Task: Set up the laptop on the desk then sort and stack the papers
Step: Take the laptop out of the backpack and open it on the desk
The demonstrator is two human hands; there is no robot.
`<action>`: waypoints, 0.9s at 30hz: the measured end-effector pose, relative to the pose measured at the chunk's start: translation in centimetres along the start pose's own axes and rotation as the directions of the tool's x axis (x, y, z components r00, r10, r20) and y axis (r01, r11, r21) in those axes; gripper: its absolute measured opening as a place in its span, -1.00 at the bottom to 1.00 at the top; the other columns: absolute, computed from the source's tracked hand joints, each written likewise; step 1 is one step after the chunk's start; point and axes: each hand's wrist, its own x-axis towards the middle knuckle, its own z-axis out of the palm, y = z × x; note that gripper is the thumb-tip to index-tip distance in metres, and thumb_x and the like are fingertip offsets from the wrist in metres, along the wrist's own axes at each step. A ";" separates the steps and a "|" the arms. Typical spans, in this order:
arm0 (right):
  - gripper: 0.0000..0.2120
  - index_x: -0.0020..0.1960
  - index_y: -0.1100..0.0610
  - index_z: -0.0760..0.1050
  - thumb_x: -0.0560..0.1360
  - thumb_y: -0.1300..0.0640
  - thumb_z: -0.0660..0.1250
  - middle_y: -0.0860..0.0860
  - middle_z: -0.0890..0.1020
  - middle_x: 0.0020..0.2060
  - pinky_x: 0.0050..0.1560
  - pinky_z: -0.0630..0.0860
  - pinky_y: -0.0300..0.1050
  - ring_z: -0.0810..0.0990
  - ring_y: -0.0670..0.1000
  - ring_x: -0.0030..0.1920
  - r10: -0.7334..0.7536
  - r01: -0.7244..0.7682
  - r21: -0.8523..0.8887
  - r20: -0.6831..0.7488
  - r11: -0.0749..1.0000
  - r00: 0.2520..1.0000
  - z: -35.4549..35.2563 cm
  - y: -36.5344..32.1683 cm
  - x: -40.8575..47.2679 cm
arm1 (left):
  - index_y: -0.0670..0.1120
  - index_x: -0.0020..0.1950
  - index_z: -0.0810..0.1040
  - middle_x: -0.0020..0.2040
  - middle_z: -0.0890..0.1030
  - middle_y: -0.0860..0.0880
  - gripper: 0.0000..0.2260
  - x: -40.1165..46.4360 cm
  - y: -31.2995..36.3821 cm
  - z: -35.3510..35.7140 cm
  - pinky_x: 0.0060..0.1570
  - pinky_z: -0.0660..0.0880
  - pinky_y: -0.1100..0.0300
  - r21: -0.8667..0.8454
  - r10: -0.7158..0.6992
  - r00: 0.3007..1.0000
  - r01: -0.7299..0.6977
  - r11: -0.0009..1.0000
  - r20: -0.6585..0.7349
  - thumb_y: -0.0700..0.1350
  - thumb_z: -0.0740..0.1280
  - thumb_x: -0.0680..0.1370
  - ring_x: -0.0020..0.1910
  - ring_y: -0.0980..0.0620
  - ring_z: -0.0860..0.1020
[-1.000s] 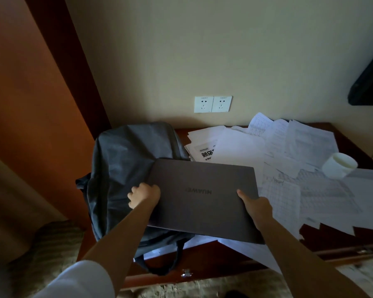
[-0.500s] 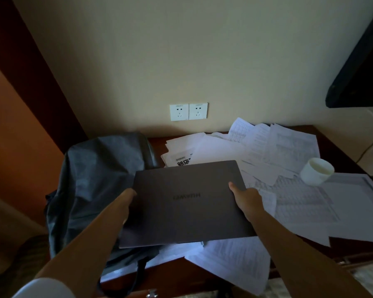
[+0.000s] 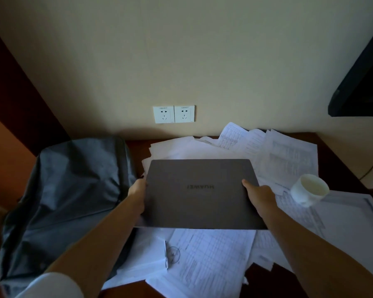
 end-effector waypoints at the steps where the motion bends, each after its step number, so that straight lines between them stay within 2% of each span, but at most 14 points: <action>1: -0.25 0.35 0.33 0.35 0.47 -0.27 0.26 0.24 0.51 0.23 0.18 0.47 0.06 0.52 0.23 0.15 -0.005 0.005 -0.015 0.006 1.000 1.000 -0.2 -0.1 0.7 | -0.22 0.20 0.55 0.10 0.61 -0.23 -0.52 1.8 -0.8 0.2 0.04 0.51 0.00 -0.022 -0.019 1.000 0.020 1.000 0.015 -0.11 0.24 0.31 0.03 -0.23 0.59; 3: -0.26 0.34 0.34 0.36 0.47 -0.27 0.26 0.23 0.53 0.19 0.17 0.48 0.08 0.53 0.23 0.12 -0.009 0.009 -0.030 0.013 1.000 1.000 -0.3 -0.2 2.3 | -0.19 0.18 0.54 0.09 0.61 -0.22 -0.50 4.9 -2.3 1.0 0.12 0.49 -0.09 -0.010 -0.064 0.998 0.064 0.998 0.012 -0.07 0.26 0.26 0.06 -0.23 0.57; 5: -0.33 0.27 0.34 0.41 0.48 -0.24 0.27 0.20 0.55 0.06 0.09 0.51 0.06 0.53 0.18 -0.03 -0.018 0.019 -0.036 0.023 0.999 1.000 -0.1 -0.2 3.6 | -0.15 0.22 0.53 0.12 0.59 -0.20 -0.43 5.2 -2.9 1.8 0.15 0.45 -0.14 0.000 -0.106 0.994 0.106 0.994 -0.013 -0.07 0.30 0.21 0.09 -0.22 0.55; 7: -0.37 0.22 0.32 0.45 0.48 -0.23 0.28 0.19 0.56 0.01 0.05 0.49 0.03 0.50 0.16 -0.09 -0.013 0.015 -0.039 0.030 0.999 0.999 0.3 -0.1 4.9 | -0.14 0.24 0.51 0.13 0.56 -0.18 -0.45 3.9 -2.7 2.8 0.19 0.41 -0.16 -0.004 -0.111 0.993 0.111 0.994 -0.040 -0.07 0.32 0.25 0.13 -0.22 0.52; 10: -0.40 0.18 0.27 0.49 0.44 -0.23 0.31 0.17 0.59 0.02 0.08 0.51 0.06 0.56 0.20 -0.01 -0.018 0.019 -0.016 0.034 1.000 0.999 1.1 -0.1 6.3 | -0.12 0.24 0.51 0.17 0.55 -0.19 -0.57 3.2 -2.5 4.3 0.23 0.40 -0.17 -0.014 -0.091 0.993 0.090 0.996 -0.077 -0.07 0.29 0.38 0.17 -0.22 0.50; 14: -0.41 0.20 0.25 0.50 0.42 -0.22 0.35 0.18 0.60 0.10 0.13 0.50 0.07 0.56 0.23 0.07 -0.022 0.022 -0.018 0.034 1.000 0.999 2.1 -0.1 8.0 | -0.17 0.20 0.53 0.11 0.58 -0.22 -0.60 3.9 -2.4 5.3 0.19 0.45 -0.18 -0.060 -0.079 0.988 0.072 0.996 -0.129 -0.09 0.30 0.38 0.12 -0.24 0.54; 19: -0.39 0.26 0.29 0.45 0.43 -0.16 0.38 0.20 0.57 0.18 0.17 0.48 0.06 0.53 0.26 0.16 -0.035 0.036 -0.043 0.021 0.998 0.999 3.1 0.0 8.8 | -0.18 0.26 0.49 0.13 0.57 -0.22 -0.51 4.4 -2.5 5.8 0.17 0.46 -0.19 -0.058 -0.092 0.983 0.084 0.995 -0.160 -0.08 0.32 0.34 0.11 -0.24 0.53; 21: -0.35 0.29 0.31 0.41 0.42 -0.15 0.39 0.22 0.54 0.21 0.20 0.46 0.08 0.51 0.26 0.19 -0.037 0.037 -0.054 0.001 0.998 0.999 3.5 0.1 8.9 | -0.20 0.26 0.47 0.13 0.55 -0.20 -0.60 3.6 -2.5 6.3 0.19 0.44 -0.14 -0.053 -0.091 0.981 0.083 0.995 -0.171 -0.13 0.32 0.44 0.13 -0.22 0.52; 23: -0.30 0.33 0.31 0.36 0.41 -0.17 0.40 0.23 0.50 0.25 0.25 0.44 0.11 0.48 0.27 0.23 -0.051 0.049 -0.073 -0.021 0.996 0.999 3.8 0.2 9.2 | -0.22 0.21 0.50 0.07 0.55 -0.19 -0.69 3.1 -2.8 6.8 0.12 0.45 -0.02 -0.033 -0.055 0.977 0.050 0.998 -0.204 -0.18 0.31 0.49 0.07 -0.19 0.51; 27: -0.25 0.39 0.31 0.27 0.42 -0.14 0.41 0.25 0.43 0.31 0.27 0.39 0.16 0.42 0.28 0.30 -0.068 0.059 -0.162 -0.055 0.985 0.996 4.2 0.0 8.9 | -0.26 0.22 0.50 0.10 0.56 -0.21 -0.70 2.9 -3.1 7.0 0.08 0.45 -0.02 0.019 -0.008 0.972 0.013 1.000 -0.236 -0.19 0.29 0.52 0.03 -0.18 0.50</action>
